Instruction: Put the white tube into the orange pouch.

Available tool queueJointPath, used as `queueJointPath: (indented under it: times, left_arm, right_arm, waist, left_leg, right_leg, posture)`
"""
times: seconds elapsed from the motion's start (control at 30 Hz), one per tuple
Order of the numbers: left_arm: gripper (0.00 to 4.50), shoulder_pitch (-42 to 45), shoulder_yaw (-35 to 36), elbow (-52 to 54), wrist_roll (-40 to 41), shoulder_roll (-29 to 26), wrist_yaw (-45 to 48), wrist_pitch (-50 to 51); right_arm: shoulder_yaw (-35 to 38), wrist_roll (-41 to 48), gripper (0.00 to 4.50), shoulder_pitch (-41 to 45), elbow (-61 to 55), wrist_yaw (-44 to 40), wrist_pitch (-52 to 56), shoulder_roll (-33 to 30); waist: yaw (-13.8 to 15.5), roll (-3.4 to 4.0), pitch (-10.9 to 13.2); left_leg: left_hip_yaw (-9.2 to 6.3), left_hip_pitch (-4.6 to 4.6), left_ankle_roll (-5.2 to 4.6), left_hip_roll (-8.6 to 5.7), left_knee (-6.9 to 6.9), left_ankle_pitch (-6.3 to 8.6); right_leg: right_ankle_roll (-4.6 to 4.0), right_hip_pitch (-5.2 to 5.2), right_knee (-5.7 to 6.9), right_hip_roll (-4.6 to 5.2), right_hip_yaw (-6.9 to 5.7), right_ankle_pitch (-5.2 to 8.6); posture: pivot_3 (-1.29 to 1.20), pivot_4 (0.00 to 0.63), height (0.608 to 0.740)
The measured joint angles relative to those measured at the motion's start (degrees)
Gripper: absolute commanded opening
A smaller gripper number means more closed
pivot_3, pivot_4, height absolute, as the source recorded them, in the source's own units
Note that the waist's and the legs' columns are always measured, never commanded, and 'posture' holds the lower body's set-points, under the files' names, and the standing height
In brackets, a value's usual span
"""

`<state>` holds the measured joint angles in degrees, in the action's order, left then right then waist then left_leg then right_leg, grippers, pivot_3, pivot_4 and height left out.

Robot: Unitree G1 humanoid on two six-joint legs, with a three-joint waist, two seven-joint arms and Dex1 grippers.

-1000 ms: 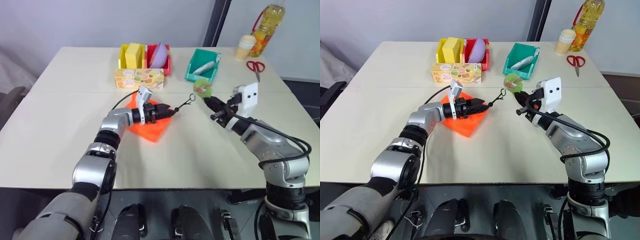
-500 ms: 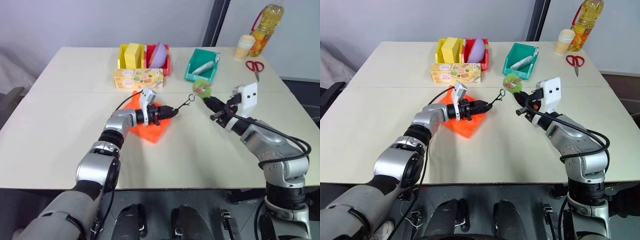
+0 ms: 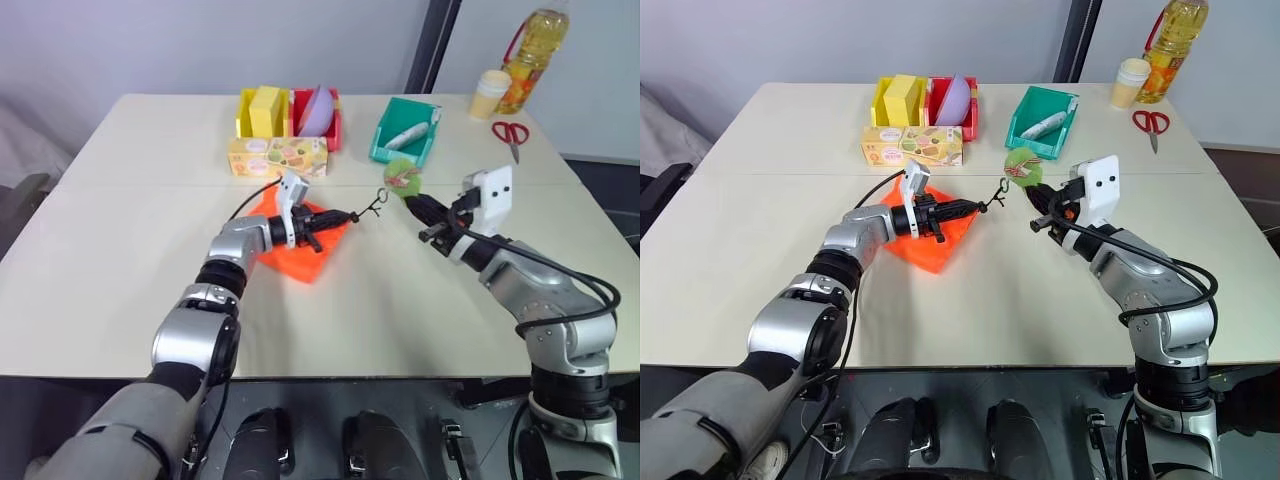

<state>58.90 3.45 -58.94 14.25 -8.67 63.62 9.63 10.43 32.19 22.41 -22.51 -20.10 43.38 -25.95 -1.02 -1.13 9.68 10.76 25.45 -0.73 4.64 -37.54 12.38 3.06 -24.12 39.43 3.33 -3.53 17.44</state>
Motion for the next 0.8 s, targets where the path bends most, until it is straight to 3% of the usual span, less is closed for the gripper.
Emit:
queueJointPath:
  times: [0.13, 0.27, 0.43, 0.63, 0.8]
  left_arm:
    - [1.21, -3.63, -0.3, 4.27, -0.12, -1.45, 0.36, -0.41]
    - [3.14, -9.25, -2.56, 12.73, -2.04, -3.63, 0.16, -3.12]
    - [3.14, -17.34, -5.21, 26.5, -5.67, -3.84, -4.76, -10.15]
    - [3.14, -24.57, -14.55, 37.87, -24.0, -3.56, -22.64, -27.76]
    - [3.14, -25.72, -19.88, 40.22, -38.99, -1.13, -40.16, -30.1]
  right_arm:
    - [0.03, 0.0, 0.0, -0.02, -0.03, 0.08, 0.0, 0.01]
    - [0.06, 0.04, 0.0, -0.08, -0.16, 0.25, -0.04, 0.11]
    - [0.59, 1.21, 0.0, -0.07, -0.19, 1.36, 0.04, 2.19]
    - [2.9, 4.19, 0.0, -0.09, -0.21, 2.51, 0.49, 3.04]
    - [3.64, 6.15, 0.0, -0.07, -0.13, 2.88, 1.32, 3.21]
  waist:
    - [-0.11, 0.0, 0.0]
    - [-0.04, 0.0, 0.0]
    - [0.22, 0.0, 0.0]
    - [0.34, 0.01, -0.01]
    - [0.28, 0.03, -0.02]
  left_leg:
    - [0.0, 0.0, 0.01, 0.03, 0.0, 0.0]
    - [0.01, 0.0, 0.01, 0.03, -0.03, 0.0]
    - [-0.02, 0.01, -0.02, 0.03, -0.14, 0.01]
    - [-0.05, 0.0, -0.15, 0.03, -0.28, 0.09]
    - [-0.05, 0.0, -0.5, 0.03, -0.35, 0.3]
  right_leg:
    - [0.0, 0.0, 0.02, -0.01, 0.0, 0.0]
    - [0.0, 0.0, 0.02, 0.0, 0.06, 0.0]
    - [-0.01, 0.06, 0.04, 0.11, 0.07, 0.0]
    - [-0.02, 0.15, 0.04, 0.15, 0.06, -0.01]
    - [0.0, 0.17, 0.06, 0.17, 0.06, -0.02]
  posture:
    - [0.0, 0.15, 0.727]
    - [0.0, 0.15, 0.727]
    - [0.0, 0.15, 0.727]
    - [0.0, 0.15, 0.727]
    - [0.0, 0.15, 0.727]
